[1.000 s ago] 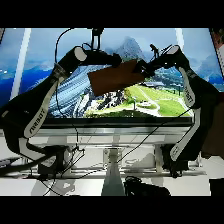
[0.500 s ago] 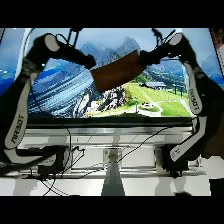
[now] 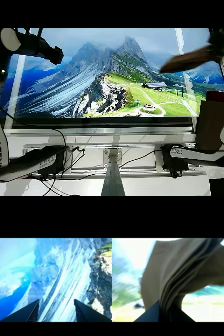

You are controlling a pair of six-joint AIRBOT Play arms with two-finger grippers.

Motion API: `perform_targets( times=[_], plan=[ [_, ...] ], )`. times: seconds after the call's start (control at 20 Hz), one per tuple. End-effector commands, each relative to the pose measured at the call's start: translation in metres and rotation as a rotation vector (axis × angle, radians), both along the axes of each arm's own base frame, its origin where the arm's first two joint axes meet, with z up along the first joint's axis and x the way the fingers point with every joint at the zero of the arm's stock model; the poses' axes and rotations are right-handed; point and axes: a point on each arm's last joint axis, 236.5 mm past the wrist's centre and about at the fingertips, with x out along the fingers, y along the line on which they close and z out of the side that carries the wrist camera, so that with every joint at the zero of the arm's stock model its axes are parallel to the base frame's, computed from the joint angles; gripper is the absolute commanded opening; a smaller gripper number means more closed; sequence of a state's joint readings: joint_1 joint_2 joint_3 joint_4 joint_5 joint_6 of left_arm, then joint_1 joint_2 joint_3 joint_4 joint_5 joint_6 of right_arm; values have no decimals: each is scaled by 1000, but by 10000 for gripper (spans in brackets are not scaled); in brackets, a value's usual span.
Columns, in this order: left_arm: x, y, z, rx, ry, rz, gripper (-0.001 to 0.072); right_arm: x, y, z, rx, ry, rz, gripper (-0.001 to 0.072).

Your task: Fold the clothes and pants, and hang the long-sleeved shirts on hangers.

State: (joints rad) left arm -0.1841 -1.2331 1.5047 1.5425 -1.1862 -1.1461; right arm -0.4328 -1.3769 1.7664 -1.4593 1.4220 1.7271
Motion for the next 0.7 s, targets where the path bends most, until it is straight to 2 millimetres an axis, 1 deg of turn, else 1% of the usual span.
perform_targets(
  times=[0.0, 0.05, 0.1, 0.15, 0.2, 0.3, 0.4, 0.55, 0.6, 0.65],
  plan=[
    [-4, 11, 9, 22, -20, 19, 468, -103, -89, 54, -117, -22, -394, 13],
    [-4, 11, 9, 22, -20, 19, 468, -126, -104, 61, -131, -22, -459, 13],
    [-3, 11, 9, 23, -20, 20, 468, -151, -115, 62, -127, 3, -524, 13],
    [-4, 11, 9, 23, -20, 20, 468, -174, -120, 58, -105, 42, -578, 14],
    [-3, 11, 9, 23, -20, 20, 468, -196, -121, 51, -69, 96, -628, 14],
    [-3, 11, 9, 23, -20, 20, 468, -228, -118, 41, -8, 180, -696, 14],
    [-3, 11, 9, 23, -20, 20, 468, -241, -116, 40, 4, 209, -724, 13],
    [-3, 11, 9, 23, -20, 20, 468, -245, -117, 45, -13, 198, -734, 15],
    [-3, 11, 9, 23, -20, 20, 468, -244, -117, 45, -14, 196, -734, 98],
    [-3, 11, 9, 23, -20, 20, 468, -243, -118, 45, -13, 189, -742, 379]
  ],
)
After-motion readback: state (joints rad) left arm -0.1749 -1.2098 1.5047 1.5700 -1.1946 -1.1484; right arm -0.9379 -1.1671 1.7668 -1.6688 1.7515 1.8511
